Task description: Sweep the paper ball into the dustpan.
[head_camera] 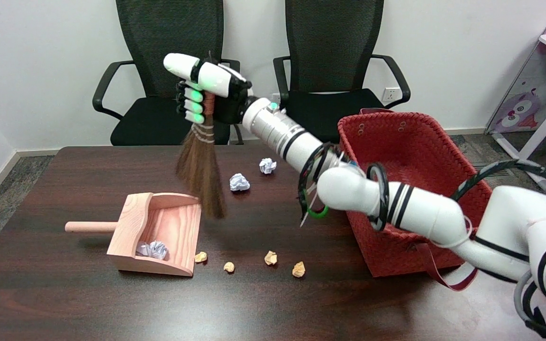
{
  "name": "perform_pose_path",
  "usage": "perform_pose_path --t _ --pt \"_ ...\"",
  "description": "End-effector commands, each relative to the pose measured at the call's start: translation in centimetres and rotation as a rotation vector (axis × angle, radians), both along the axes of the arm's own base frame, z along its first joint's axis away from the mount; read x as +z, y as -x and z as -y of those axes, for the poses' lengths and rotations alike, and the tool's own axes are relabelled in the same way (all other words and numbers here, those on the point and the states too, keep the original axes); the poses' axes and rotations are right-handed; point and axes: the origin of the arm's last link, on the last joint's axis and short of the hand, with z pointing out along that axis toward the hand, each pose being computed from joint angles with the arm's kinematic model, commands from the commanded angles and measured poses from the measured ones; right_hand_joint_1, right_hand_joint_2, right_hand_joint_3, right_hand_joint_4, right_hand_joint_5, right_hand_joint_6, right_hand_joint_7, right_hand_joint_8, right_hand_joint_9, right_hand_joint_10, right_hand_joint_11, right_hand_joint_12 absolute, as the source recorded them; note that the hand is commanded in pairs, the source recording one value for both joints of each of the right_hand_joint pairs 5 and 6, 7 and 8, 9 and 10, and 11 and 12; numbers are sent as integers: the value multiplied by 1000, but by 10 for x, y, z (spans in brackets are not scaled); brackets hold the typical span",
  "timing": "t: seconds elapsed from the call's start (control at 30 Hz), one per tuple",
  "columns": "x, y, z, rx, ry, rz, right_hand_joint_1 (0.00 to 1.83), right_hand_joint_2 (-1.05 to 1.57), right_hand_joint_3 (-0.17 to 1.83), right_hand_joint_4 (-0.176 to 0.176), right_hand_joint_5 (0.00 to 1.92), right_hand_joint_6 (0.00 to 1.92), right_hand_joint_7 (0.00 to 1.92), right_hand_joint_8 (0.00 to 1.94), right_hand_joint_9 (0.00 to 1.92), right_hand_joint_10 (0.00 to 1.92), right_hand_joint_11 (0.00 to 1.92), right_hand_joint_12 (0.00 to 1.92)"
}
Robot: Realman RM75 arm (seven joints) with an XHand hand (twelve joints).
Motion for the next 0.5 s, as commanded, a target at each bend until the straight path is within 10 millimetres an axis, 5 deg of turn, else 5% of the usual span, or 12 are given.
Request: perform_pose_path --t 0.03,0.33,0.5 --pt "55 -41 57 211 171 -558 1038 1571 363 14 1920 1920 1920 1920 1920 1920 1920 1920" --pt "74 -64 77 308 241 -827 1011 1571 438 7 1920 1920 1920 1920 1920 1920 1920 1920" --pt "76 -59 84 315 242 -978 1008 1571 468 6 1920 1920 1920 1920 1920 1920 1920 1920"
